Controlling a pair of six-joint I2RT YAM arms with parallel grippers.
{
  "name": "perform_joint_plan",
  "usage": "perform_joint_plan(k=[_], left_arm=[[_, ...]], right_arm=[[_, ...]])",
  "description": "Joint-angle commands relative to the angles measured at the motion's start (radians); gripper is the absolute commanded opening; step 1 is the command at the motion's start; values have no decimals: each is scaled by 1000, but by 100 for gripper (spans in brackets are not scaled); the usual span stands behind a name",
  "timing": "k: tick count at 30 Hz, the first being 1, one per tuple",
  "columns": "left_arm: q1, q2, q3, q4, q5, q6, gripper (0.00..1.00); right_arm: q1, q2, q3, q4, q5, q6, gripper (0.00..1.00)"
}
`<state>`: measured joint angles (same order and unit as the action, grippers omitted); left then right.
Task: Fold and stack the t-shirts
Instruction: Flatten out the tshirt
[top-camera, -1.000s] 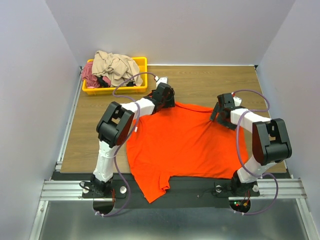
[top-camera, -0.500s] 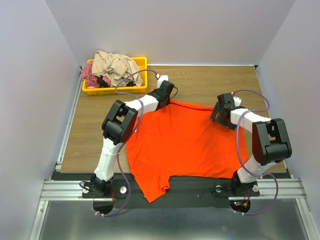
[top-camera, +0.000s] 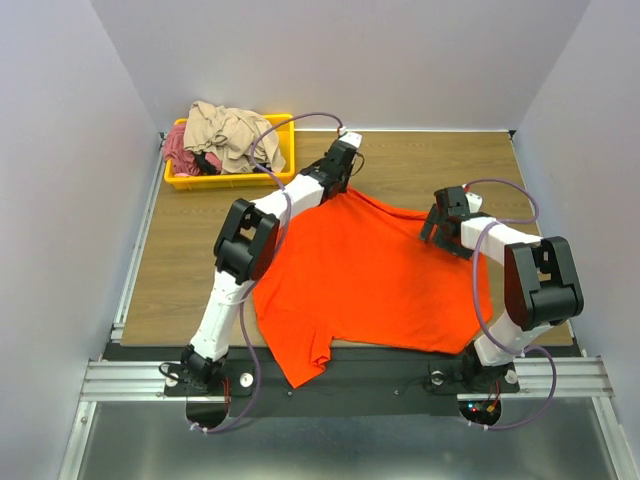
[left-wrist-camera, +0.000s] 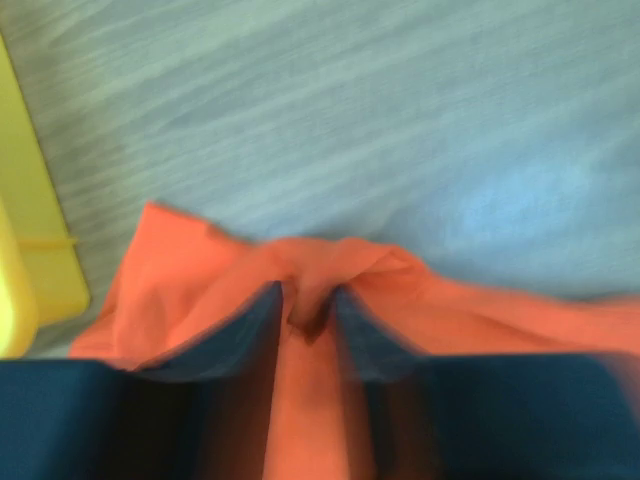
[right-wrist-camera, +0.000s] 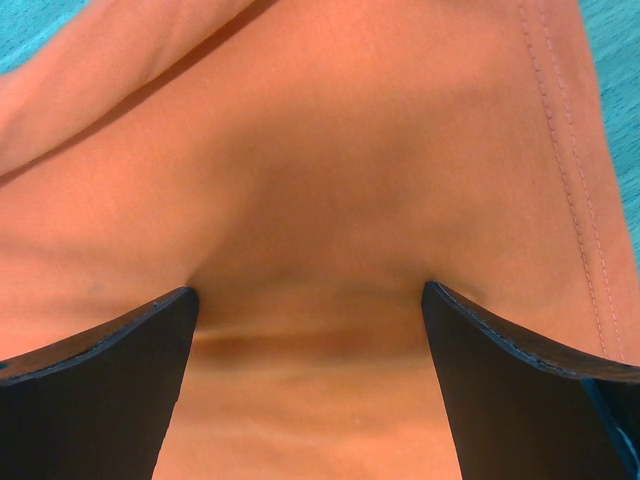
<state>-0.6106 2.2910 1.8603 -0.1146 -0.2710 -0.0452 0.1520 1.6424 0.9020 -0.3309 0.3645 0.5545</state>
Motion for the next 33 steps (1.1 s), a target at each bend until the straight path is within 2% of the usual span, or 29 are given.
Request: perform_joint_plan(k=[1, 3, 5, 7, 9, 10, 13, 14, 17, 19, 22, 26, 33], left_arm=[[18, 83, 208, -22, -63, 153, 59], [25, 151, 313, -75, -109, 127, 88], [38, 182, 449, -112, -132, 98, 94], [46, 159, 450, -129, -135, 50, 95], [51, 57, 360, -84, -123, -2, 97], [51, 12, 215, -53, -110, -18, 98], [52, -169, -10, 57, -66, -105, 98], [52, -213, -159, 96, -16, -125, 99], [52, -344, -384, 220, 114, -186, 99], [57, -369, -441, 256, 168, -214, 99], [63, -331, -432, 260, 266, -235, 99], [66, -243, -343, 247, 418, -245, 99], [69, -148, -257, 239, 398, -255, 99]], right_arm=[[4, 50, -38, -50, -30, -13, 100], [4, 50, -38, -51, -32, -13, 100], [4, 50, -38, -51, -32, -13, 100], [4, 50, -37, -51, -33, -13, 100], [4, 50, -38, -51, -38, -11, 100], [4, 51, -37, -51, -39, -11, 100], [4, 51, -35, -51, -44, -13, 100], [4, 51, -37, -51, -41, -13, 100], [3, 48, -40, -51, -42, -14, 100], [3, 46, -43, -51, -42, -15, 100], [4, 46, -41, -51, -41, -13, 100], [4, 50, -43, -51, -41, -14, 100], [3, 59, -41, -53, -50, -19, 100]])
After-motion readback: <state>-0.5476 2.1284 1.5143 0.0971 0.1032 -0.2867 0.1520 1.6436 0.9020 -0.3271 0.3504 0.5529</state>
